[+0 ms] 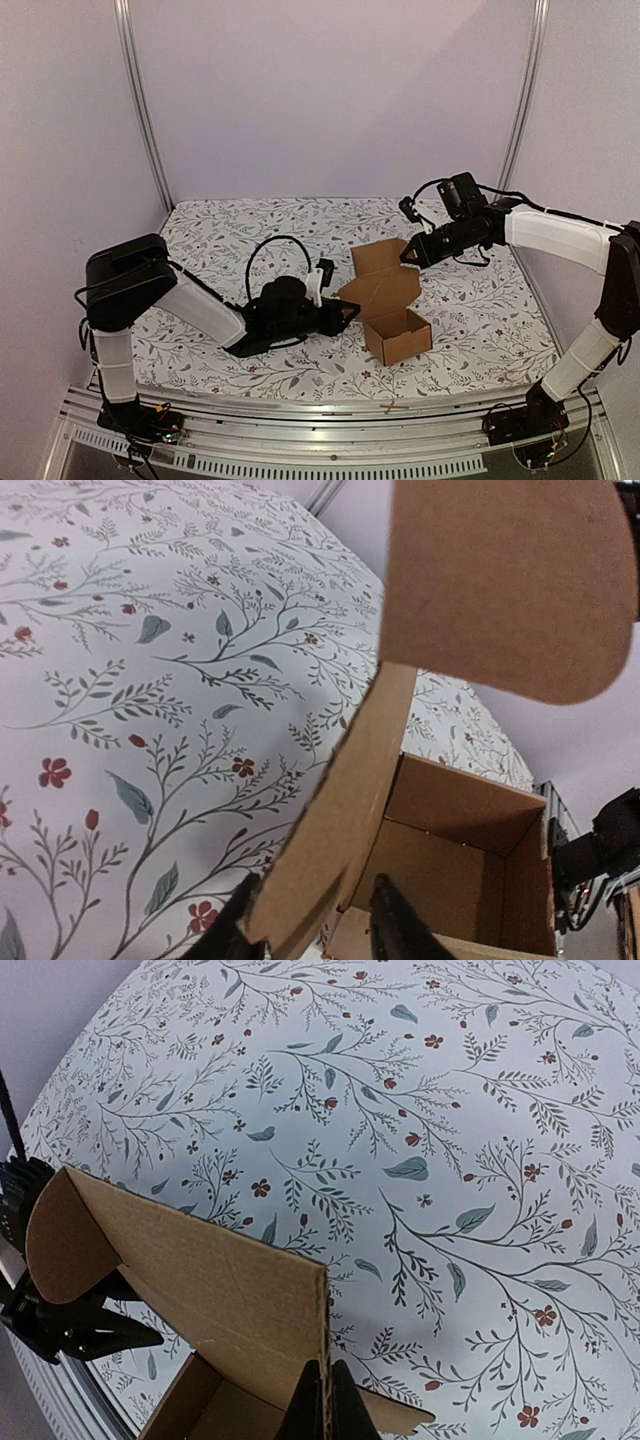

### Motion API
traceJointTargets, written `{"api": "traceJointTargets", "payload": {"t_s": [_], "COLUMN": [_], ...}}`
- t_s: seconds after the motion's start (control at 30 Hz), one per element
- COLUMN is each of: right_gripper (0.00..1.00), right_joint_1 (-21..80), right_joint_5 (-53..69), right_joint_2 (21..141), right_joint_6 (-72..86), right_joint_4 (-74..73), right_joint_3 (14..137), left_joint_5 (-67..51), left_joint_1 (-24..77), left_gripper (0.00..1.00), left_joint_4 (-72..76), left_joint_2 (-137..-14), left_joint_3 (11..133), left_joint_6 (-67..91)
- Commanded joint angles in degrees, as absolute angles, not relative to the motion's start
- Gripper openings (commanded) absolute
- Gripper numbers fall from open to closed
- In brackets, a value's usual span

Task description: Fold the paper box

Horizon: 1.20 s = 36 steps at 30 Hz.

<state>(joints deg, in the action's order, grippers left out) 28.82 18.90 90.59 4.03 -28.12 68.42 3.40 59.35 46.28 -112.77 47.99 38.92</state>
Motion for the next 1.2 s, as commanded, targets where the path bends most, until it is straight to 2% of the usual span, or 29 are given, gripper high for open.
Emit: {"api": "traceJointTargets", "payload": {"t_s": [0.0,0.07,0.2,0.27,0.43,0.7,0.93,1.07,1.17], "right_gripper": [0.00,0.02,0.23,0.32,0.42,0.64,0.66,0.63,0.55], "right_joint_1": [28.4,28.0,23.8,19.5,8.9,7.6,10.0,11.8,13.1], "right_joint_5": [20.2,21.0,28.4,35.6,47.1,60.6,63.9,64.8,65.6], "right_joint_2": [89.4,89.2,89.1,89.7,91.4,100.0,104.4,104.9,106.0], "right_joint_6": [3.9,3.4,0.8,-4.0,-11.3,-26.1,-34.2,-35.0,-35.6], "right_joint_4": [-27.9,-28.5,-34.3,-38.8,-42.1,-54.8,-62.4,-63.3,-64.6], "right_joint_3": [68.0,68.1,71.3,73.8,74.9,76.7,77.2,76.9,77.3], "left_joint_5": [-5.8,-6.8,-10.9,-14.0,-24.4,-30.8,-31.6,-31.3,-30.6], "left_joint_1": [56.4,55.7,54.4,53.7,52.1,52.1,52.1,52.1,52.1], "left_gripper": [0.22,0.14,0.01,0.00,0.00,0.00,0.00,0.00,0.00], "left_joint_4": [59.6,62.4,68.4,70.7,74.6,78.3,78.6,79.1,79.0], "left_joint_2": [-116.5,-117.5,-118.1,-117.7,-117.7,-118.0,-118.2,-118.6,-118.9], "left_joint_3": [46.4,45.8,43.9,42.8,42.0,41.8,42.6,42.9,43.1], "left_joint_6": [40.8,41.7,42.5,43.2,45.8,49.2,50.4,51.0,51.2]}}
